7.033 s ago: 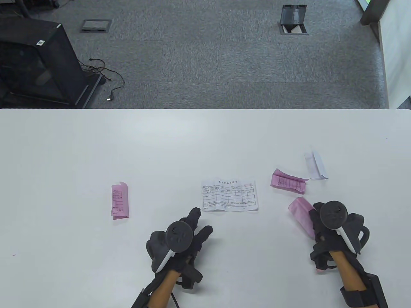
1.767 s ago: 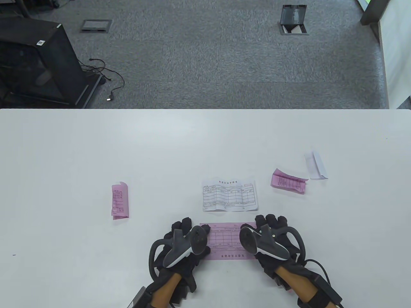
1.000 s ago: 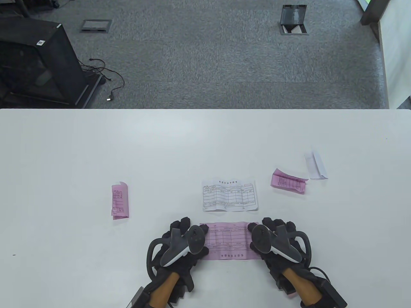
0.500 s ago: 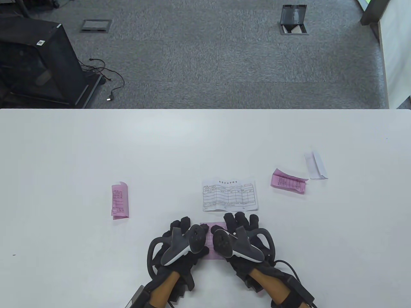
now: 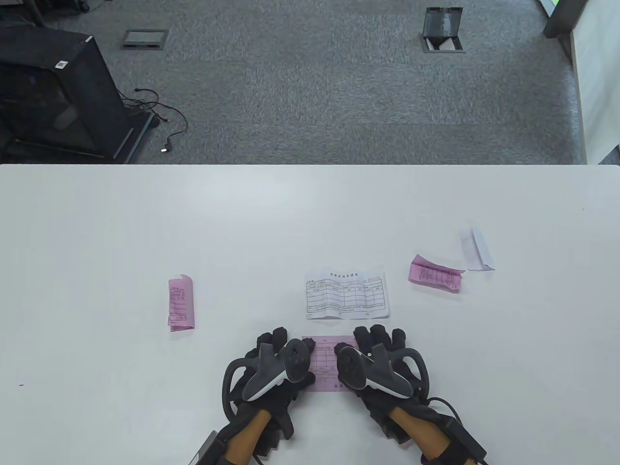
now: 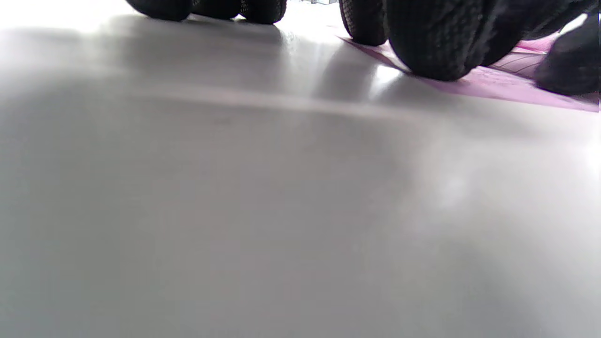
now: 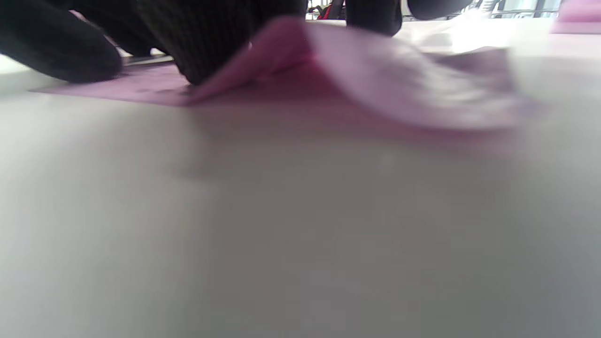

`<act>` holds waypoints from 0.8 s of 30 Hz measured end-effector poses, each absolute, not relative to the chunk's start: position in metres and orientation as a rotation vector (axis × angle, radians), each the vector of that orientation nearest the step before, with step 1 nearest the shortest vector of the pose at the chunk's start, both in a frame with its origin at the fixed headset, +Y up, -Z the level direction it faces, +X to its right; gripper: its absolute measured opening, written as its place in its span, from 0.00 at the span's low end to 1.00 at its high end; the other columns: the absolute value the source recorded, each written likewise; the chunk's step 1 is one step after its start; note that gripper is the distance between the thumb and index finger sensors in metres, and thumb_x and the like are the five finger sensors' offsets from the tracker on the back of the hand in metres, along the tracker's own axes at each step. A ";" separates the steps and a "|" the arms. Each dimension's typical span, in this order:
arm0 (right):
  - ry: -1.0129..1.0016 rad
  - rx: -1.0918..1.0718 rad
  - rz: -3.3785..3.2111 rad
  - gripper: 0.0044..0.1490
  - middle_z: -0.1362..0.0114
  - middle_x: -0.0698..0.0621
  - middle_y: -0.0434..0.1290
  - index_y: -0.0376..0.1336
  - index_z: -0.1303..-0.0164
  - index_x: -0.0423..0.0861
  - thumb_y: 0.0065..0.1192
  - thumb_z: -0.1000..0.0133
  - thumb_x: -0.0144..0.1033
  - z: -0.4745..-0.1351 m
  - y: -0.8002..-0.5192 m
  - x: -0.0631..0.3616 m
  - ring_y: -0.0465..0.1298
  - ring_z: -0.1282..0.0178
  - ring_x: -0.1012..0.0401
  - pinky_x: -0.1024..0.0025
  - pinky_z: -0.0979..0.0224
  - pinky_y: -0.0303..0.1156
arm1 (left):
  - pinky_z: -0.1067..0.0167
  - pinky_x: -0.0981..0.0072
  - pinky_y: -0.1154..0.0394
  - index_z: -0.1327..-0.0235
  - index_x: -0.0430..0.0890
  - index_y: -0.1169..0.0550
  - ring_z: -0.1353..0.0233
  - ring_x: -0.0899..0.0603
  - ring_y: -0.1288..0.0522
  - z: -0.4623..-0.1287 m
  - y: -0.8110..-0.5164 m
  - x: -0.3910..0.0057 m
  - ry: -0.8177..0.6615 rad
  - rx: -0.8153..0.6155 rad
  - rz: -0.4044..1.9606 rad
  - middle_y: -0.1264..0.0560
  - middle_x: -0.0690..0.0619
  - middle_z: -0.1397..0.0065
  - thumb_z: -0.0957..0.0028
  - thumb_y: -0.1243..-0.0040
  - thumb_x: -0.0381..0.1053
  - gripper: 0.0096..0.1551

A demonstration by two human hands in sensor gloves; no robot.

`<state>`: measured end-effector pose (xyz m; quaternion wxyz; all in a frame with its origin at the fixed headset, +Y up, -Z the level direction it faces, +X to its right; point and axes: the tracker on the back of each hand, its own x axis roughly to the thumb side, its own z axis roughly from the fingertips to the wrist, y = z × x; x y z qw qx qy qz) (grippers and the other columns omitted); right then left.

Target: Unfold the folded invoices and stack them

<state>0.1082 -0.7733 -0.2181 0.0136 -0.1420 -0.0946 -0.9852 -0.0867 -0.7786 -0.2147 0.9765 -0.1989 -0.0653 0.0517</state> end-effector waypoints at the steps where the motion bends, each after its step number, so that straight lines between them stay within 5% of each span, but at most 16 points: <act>1: -0.293 -0.434 -3.071 0.38 0.16 0.40 0.53 0.56 0.24 0.61 0.58 0.47 0.56 -0.218 -0.774 0.114 0.50 0.18 0.35 0.22 0.26 0.44 | 0.23 0.37 0.48 0.19 0.68 0.41 0.15 0.31 0.56 -0.215 -0.779 -0.087 -0.132 -0.402 0.105 0.55 0.42 0.10 0.48 0.40 0.64 0.42; 11: -0.304 -0.251 -3.138 0.38 0.17 0.40 0.54 0.56 0.25 0.61 0.59 0.47 0.56 -0.216 -0.776 0.181 0.51 0.19 0.36 0.23 0.26 0.45 | 0.23 0.37 0.48 0.19 0.68 0.41 0.15 0.32 0.56 -0.216 -0.779 -0.088 -0.134 -0.408 0.107 0.55 0.42 0.10 0.48 0.40 0.64 0.42; 19: -0.369 -0.205 -3.223 0.37 0.17 0.40 0.54 0.55 0.26 0.61 0.60 0.47 0.55 -0.219 -0.779 0.188 0.54 0.20 0.37 0.25 0.26 0.47 | 0.22 0.38 0.49 0.19 0.68 0.42 0.15 0.33 0.57 -0.214 -0.780 -0.090 -0.129 -0.407 0.115 0.56 0.43 0.10 0.48 0.41 0.65 0.42; 24: -0.519 -0.191 -3.346 0.40 0.17 0.38 0.47 0.52 0.24 0.61 0.58 0.47 0.57 -0.223 -0.784 0.194 0.46 0.20 0.37 0.25 0.26 0.44 | 0.21 0.38 0.49 0.19 0.67 0.42 0.14 0.33 0.56 -0.213 -0.780 -0.091 -0.131 -0.399 0.107 0.55 0.43 0.10 0.48 0.41 0.65 0.43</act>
